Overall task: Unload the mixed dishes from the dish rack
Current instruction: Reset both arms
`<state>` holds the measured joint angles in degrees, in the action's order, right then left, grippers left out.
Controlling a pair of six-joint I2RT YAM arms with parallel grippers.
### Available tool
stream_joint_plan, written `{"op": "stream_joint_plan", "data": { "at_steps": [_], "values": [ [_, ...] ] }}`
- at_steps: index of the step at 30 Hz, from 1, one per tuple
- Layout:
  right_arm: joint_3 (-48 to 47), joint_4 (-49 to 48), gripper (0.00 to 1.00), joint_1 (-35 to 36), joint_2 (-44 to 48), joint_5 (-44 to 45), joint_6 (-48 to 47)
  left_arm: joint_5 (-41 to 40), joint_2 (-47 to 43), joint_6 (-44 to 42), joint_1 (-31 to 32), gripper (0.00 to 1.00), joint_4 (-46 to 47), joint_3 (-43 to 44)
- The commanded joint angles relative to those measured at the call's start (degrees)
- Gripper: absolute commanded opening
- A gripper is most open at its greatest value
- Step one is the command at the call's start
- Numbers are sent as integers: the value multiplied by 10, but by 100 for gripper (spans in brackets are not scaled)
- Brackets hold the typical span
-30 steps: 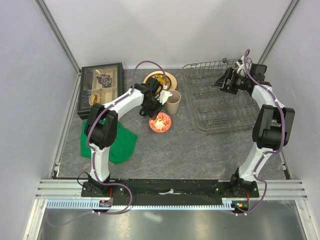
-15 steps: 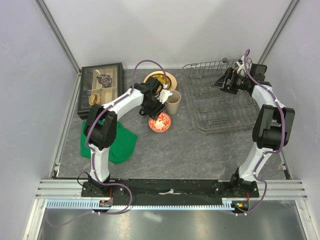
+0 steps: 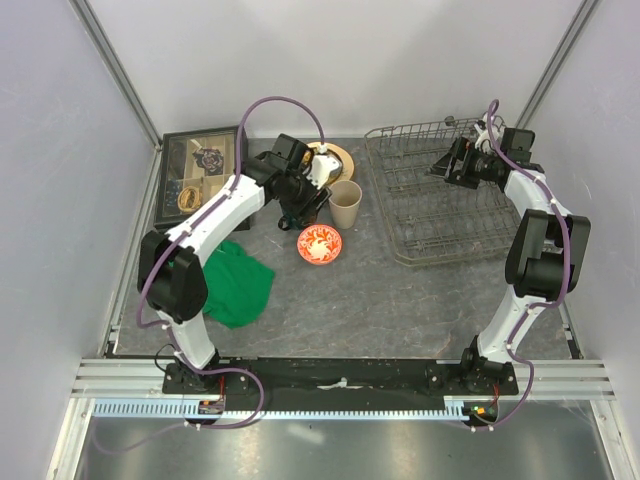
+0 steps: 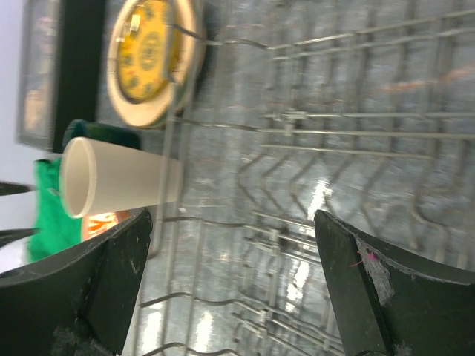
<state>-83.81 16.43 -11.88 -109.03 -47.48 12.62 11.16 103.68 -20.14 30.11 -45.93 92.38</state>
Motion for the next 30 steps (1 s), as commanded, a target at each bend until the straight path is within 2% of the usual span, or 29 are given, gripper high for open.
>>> {"op": "stream_joint_plan", "data": {
  "at_steps": [1, 8, 12, 15, 16, 20, 27, 30],
  "values": [
    [-27, 23, 98, -2, 45, 68, -67, 20, -61, 26, -11, 66, 33, 11],
    [-26, 18, 98, -2, 123, 200, -114, 15, -113, 66, -67, 75, 123, -10],
    [-28, 7, 98, 4, 155, 243, -122, -10, -136, 74, -106, 90, 185, -36],
    [-42, 19, 98, 35, 167, 310, -153, -25, -155, 84, -130, 95, 229, -53],
    [-46, 28, 98, 47, 174, 358, -163, -28, -162, 88, -135, 96, 240, -58],
    [-43, 22, 98, 88, 199, 421, -194, -38, -198, 99, -158, 98, 309, -98],
    [-30, 11, 98, 98, 253, 434, -164, -37, -252, 134, -181, 99, 392, -169],
    [19, -29, 98, 98, 300, 437, -160, -35, -279, 140, -182, 99, 430, -199]
  ]
}}
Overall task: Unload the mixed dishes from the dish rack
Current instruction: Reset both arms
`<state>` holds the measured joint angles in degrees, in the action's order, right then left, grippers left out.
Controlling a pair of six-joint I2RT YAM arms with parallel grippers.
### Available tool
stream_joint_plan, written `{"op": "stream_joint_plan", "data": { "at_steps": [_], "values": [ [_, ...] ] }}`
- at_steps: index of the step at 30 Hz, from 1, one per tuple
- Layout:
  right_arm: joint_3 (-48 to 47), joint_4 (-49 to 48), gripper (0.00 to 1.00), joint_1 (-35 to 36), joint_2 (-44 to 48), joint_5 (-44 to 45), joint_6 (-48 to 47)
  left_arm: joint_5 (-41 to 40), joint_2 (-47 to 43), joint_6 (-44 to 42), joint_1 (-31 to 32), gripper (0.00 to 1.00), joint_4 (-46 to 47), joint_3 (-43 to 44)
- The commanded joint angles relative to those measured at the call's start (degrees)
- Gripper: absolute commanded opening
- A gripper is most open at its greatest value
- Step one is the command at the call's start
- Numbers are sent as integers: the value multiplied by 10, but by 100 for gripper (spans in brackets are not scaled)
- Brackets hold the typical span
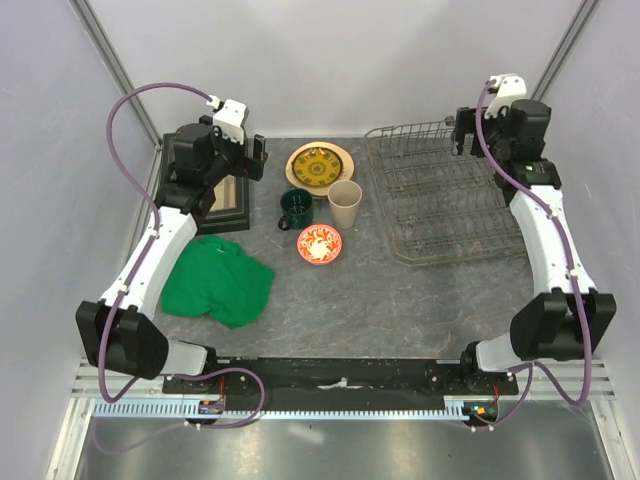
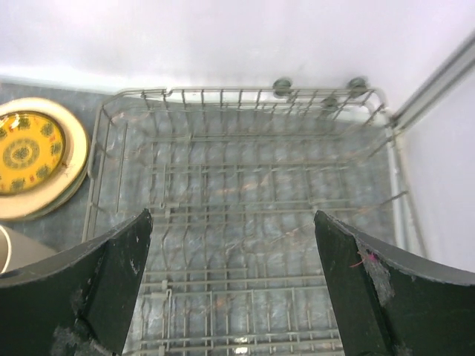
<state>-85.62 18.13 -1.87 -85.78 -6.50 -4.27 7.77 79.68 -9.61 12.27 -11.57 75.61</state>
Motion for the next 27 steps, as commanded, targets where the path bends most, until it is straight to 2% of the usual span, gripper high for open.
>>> {"op": "stream_joint_plan", "data": {
  "at_steps": [1, 7, 11, 27],
  "values": [
    [67, -76, 98, -2, 96, 28, 8, -3, -48, 35, -2, 99, 94, -35],
    [117, -125, 98, 10, 159, 39, 1, -19, -64, 30, -3, 99, 101, -56],
    [135, -131, 98, 15, 164, 44, -6, -25, -78, 16, -3, 99, 128, -92],
    [179, -157, 98, 15, 173, 37, -12, -28, -95, 23, -3, 99, 134, -100]
  ]
}}
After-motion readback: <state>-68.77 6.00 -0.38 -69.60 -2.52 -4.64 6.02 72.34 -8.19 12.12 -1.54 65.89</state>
